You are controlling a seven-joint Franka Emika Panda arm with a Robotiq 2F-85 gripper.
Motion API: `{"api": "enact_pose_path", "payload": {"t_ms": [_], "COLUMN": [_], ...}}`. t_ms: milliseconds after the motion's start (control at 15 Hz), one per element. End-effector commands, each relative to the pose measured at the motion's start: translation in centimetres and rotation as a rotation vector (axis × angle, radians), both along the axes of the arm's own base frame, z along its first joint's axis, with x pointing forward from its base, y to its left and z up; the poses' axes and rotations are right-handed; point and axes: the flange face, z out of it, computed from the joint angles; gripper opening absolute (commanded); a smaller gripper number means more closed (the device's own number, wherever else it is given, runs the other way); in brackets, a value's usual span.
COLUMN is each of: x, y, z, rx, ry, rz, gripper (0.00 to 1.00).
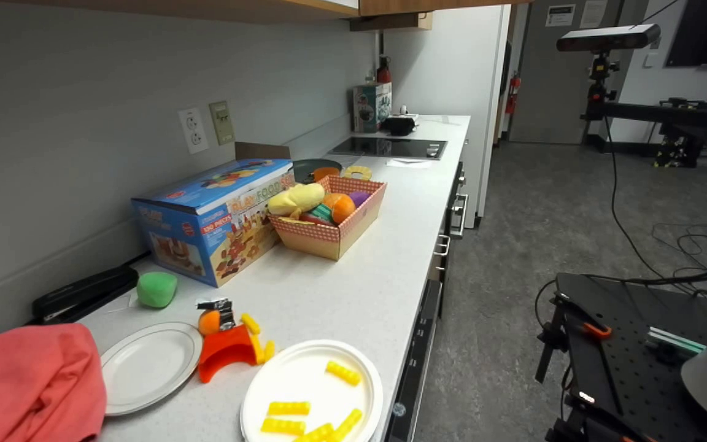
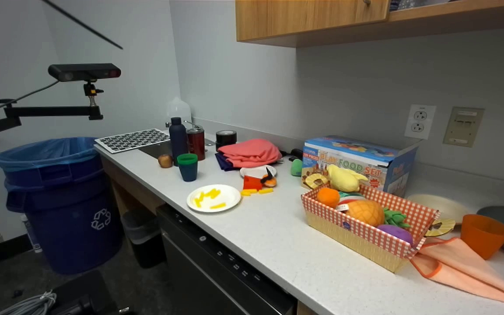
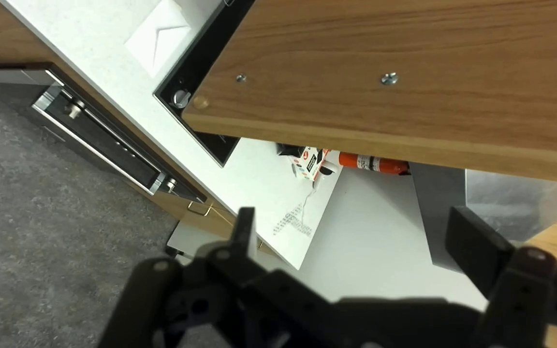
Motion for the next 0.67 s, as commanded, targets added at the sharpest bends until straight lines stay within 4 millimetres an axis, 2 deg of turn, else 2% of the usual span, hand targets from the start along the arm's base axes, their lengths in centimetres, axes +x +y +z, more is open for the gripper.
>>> {"api": "enact_pose_path", "payload": {"t_ms": [0,267,600], "x": [0.8,0.6,1.9], "y": [-1.7,-3.0,-3.3], "z": [1.1,2.2,1.3], "rx": [0.010,0.013,0.076], "ry": [-0.049,-0.117,-0.163], "rz": [-0.079,-0.112,0.048], "gripper": [1.00,1.00,1.00]}}
